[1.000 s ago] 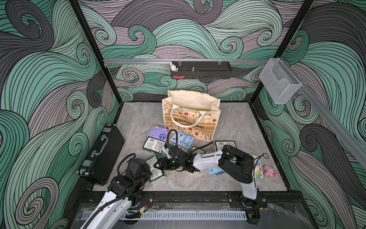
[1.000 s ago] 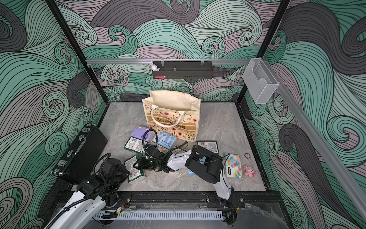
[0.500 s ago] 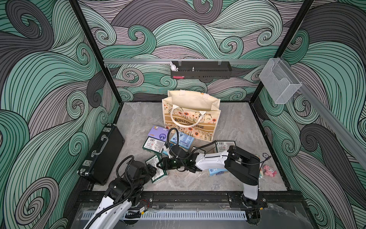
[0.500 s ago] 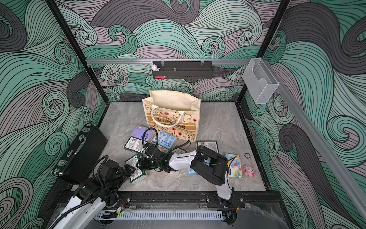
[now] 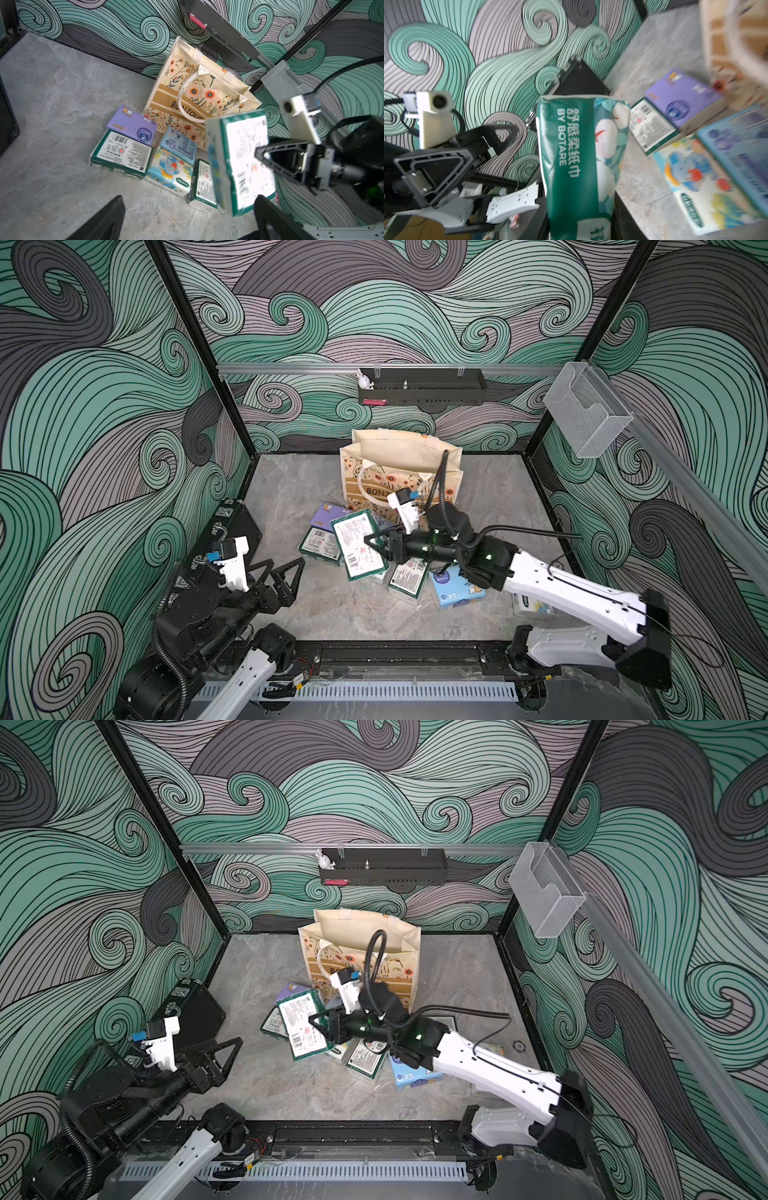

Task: Put tissues into the canvas bag
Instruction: Place the pack of facial tissues in the canvas bag.

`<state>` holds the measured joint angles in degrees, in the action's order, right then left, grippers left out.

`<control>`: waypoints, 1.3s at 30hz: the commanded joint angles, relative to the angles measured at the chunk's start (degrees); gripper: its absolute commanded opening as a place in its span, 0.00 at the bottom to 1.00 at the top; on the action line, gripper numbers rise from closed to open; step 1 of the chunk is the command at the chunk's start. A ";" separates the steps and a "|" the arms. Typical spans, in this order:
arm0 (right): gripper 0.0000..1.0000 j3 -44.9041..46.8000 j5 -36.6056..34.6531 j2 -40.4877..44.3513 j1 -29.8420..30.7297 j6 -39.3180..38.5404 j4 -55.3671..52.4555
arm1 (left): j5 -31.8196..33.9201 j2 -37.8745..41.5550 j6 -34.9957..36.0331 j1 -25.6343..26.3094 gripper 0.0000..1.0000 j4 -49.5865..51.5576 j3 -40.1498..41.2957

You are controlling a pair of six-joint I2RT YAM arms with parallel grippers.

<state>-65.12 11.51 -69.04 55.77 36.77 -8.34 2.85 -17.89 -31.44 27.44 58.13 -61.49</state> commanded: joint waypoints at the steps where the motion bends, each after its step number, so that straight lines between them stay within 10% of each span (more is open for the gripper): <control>1: 0.38 -7.03 -3.03 3.45 -6.46 -9.99 -11.70 | 3.49 -1.80 8.40 0.05 0.99 5.99 -0.74; 16: 0.37 -42.13 -23.94 -15.48 -15.76 -50.50 -22.28 | -12.39 3.06 6.83 0.07 0.98 -4.69 9.74; 39: 0.42 -38.62 -15.34 -25.33 -20.12 -71.13 -15.38 | -15.99 0.57 6.92 0.07 0.98 -5.29 10.61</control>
<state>-103.66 -4.75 -93.71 35.55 -31.20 -26.02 -12.08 -17.15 -25.39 27.44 53.91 -50.74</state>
